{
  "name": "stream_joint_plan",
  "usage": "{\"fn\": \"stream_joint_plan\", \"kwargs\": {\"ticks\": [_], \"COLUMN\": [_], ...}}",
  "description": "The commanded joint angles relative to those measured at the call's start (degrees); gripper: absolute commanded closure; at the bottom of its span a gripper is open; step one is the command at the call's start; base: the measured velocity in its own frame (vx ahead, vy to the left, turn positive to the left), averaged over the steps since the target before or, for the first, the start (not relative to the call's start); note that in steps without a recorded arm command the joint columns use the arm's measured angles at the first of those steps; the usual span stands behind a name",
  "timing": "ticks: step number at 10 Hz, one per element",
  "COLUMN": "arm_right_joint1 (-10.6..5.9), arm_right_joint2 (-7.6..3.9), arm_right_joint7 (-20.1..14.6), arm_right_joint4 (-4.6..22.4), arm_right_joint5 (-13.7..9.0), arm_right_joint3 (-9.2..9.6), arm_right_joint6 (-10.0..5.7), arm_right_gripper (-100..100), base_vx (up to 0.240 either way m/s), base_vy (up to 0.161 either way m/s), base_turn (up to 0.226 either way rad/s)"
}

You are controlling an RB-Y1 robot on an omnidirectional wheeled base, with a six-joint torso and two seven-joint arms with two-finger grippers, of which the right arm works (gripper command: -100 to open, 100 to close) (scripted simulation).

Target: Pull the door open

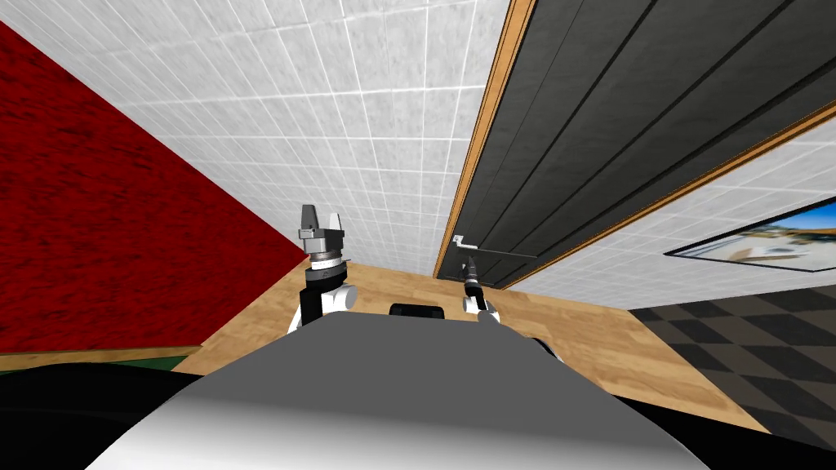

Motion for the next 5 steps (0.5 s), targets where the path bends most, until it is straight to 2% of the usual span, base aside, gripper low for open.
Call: {"fn": "stream_joint_plan", "kwargs": {"ticks": [1,2,4,5], "arm_right_joint1": [0.65,0.85,1.81,1.81], "arm_right_joint2": [-1.10,-1.44,-3.07,-3.07], "arm_right_joint7": [-0.95,-1.25,-2.66,-2.66], "arm_right_joint4": [0.56,0.74,1.58,1.58], "arm_right_joint5": [-0.36,-0.47,-1.00,-1.00], "arm_right_joint3": [-0.42,-0.56,-1.18,-1.18], "arm_right_joint6": [-0.74,-0.98,-2.07,-2.07], "arm_right_gripper": [-100,-100,-100,-100], "base_vx": [0.111,0.175,0.201,0.149], "base_vy": [0.029,0.046,0.044,-0.009], "base_turn": [0.120,0.116,0.120,0.057]}}
